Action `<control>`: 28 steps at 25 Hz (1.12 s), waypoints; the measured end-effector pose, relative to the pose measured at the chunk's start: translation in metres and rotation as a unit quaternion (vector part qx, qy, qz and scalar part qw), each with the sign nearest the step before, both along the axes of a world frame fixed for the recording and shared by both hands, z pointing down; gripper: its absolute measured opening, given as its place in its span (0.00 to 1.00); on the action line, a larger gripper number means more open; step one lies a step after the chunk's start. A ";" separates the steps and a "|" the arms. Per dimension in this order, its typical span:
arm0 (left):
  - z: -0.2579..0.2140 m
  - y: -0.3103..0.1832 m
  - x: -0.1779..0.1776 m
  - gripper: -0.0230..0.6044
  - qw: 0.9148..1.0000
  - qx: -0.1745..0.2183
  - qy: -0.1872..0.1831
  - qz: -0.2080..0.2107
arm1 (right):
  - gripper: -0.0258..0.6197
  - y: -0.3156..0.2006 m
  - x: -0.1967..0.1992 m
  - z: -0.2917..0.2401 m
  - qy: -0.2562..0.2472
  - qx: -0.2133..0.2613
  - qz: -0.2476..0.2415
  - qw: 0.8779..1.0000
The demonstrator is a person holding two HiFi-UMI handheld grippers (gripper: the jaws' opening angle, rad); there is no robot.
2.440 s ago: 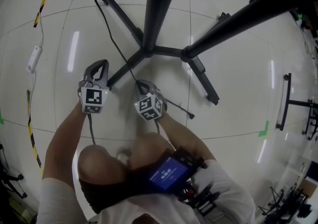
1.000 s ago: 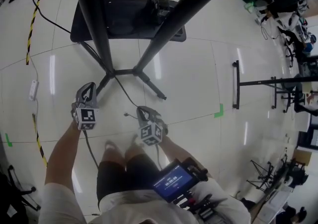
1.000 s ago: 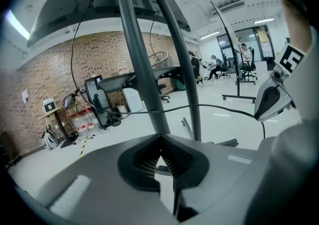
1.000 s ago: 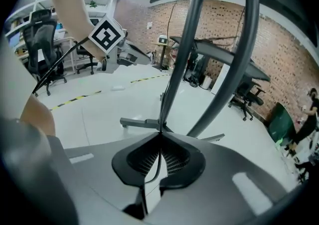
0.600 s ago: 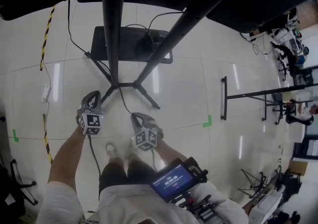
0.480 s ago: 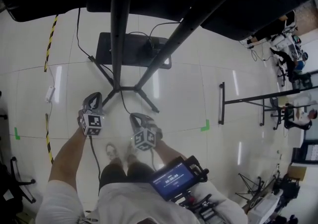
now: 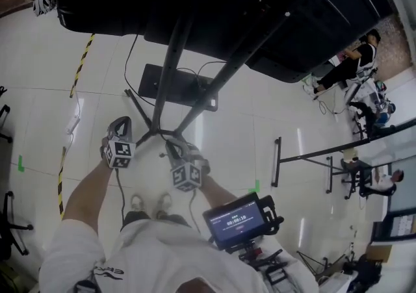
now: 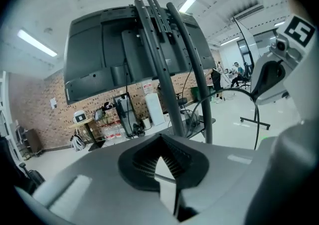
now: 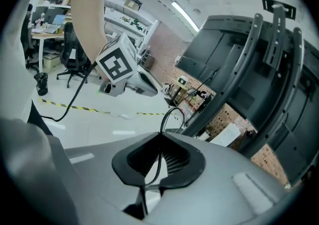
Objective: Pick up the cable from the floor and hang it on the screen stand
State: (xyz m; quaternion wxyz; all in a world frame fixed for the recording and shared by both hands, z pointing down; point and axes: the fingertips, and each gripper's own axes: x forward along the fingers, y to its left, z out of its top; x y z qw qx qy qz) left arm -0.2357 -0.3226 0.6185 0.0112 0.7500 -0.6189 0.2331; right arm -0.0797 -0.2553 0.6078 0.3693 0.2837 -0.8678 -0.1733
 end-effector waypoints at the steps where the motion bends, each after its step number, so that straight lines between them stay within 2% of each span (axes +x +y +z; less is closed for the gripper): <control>1: -0.007 -0.001 -0.002 0.04 1.000 0.005 -0.001 -0.003 | 0.08 -0.002 -0.004 -0.015 -0.004 0.014 -0.006 1.000; 8: -0.049 -0.011 0.001 0.04 0.999 0.037 0.008 -0.017 | 0.09 -0.022 -0.006 -0.112 -0.026 0.112 -0.017 0.993; 16: -0.086 -0.028 0.035 0.04 0.997 0.067 0.018 0.011 | 0.09 -0.039 0.017 -0.196 -0.040 0.188 -0.002 0.981; 21: -0.101 -0.040 0.062 0.04 0.996 0.071 0.046 0.036 | 0.09 -0.037 0.019 -0.263 -0.081 0.231 0.000 0.970; 28: -0.106 -0.052 0.097 0.04 0.993 0.071 0.046 0.082 | 0.09 -0.041 0.038 -0.364 -0.136 0.292 0.018 0.946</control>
